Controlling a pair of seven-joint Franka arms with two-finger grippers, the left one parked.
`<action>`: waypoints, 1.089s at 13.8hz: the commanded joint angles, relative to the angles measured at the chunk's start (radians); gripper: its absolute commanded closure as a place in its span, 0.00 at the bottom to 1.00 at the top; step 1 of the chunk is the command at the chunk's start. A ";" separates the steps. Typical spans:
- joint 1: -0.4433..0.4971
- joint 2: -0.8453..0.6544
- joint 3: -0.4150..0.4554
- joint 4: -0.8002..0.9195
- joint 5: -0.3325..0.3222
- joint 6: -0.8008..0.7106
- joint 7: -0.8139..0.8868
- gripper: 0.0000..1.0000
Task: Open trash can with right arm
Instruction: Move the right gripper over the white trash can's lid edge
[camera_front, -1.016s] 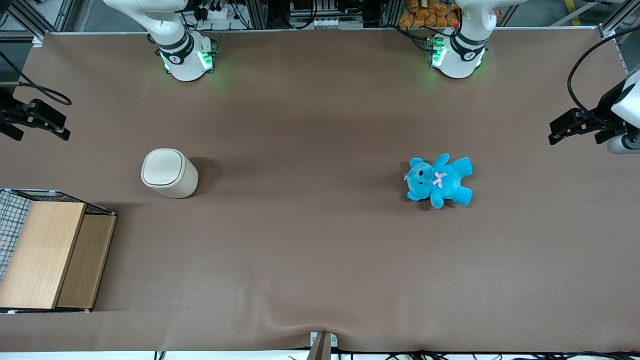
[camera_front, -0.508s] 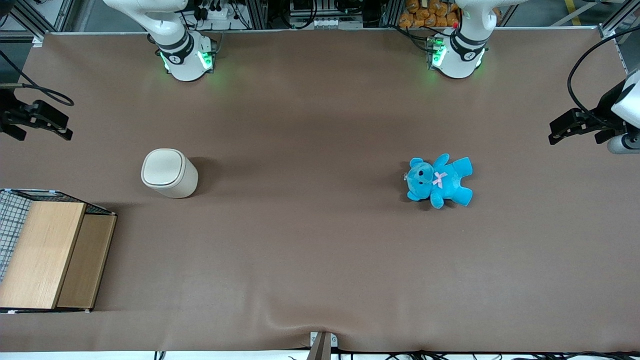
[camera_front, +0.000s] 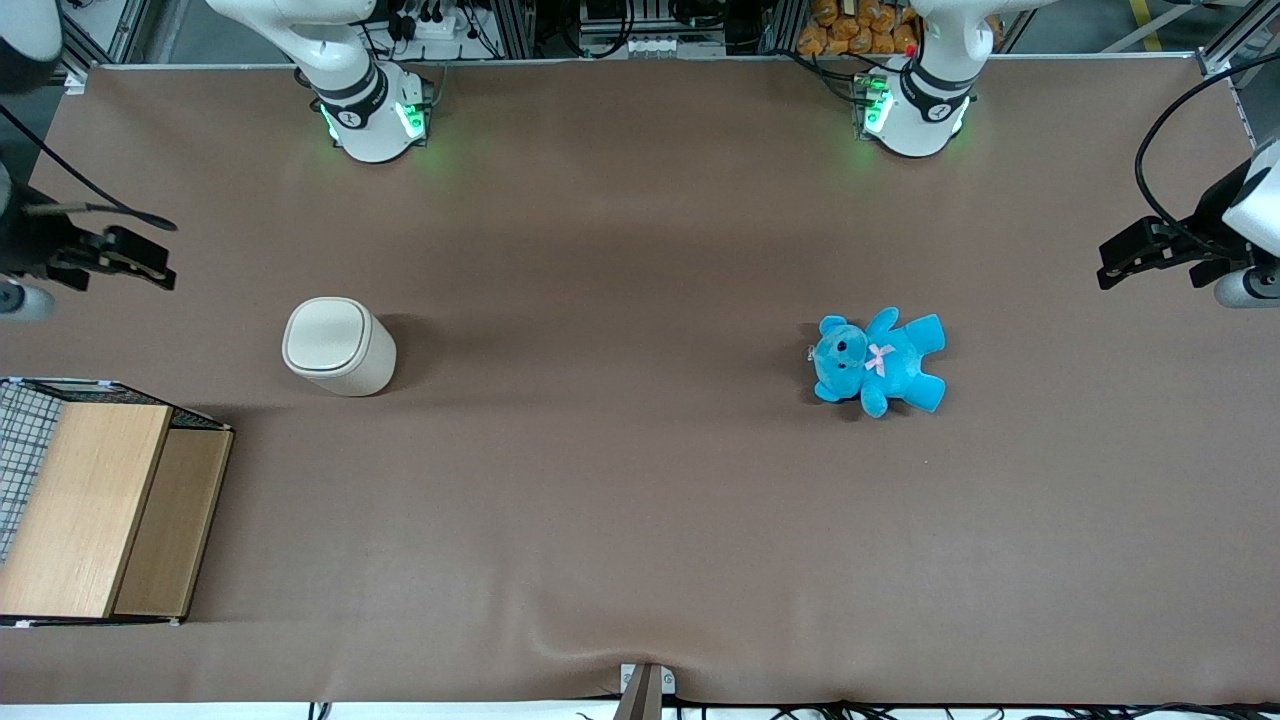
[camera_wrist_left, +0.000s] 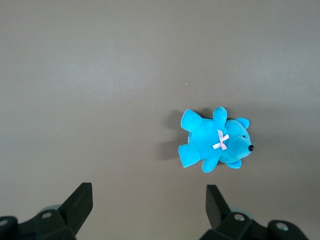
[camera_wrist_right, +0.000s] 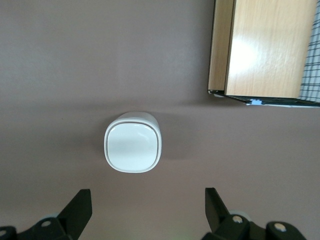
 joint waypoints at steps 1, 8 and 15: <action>-0.006 0.014 0.009 -0.033 0.008 0.030 0.013 0.03; -0.003 0.008 0.012 -0.228 0.007 0.139 0.013 0.90; -0.006 0.002 0.012 -0.364 0.010 0.180 0.012 1.00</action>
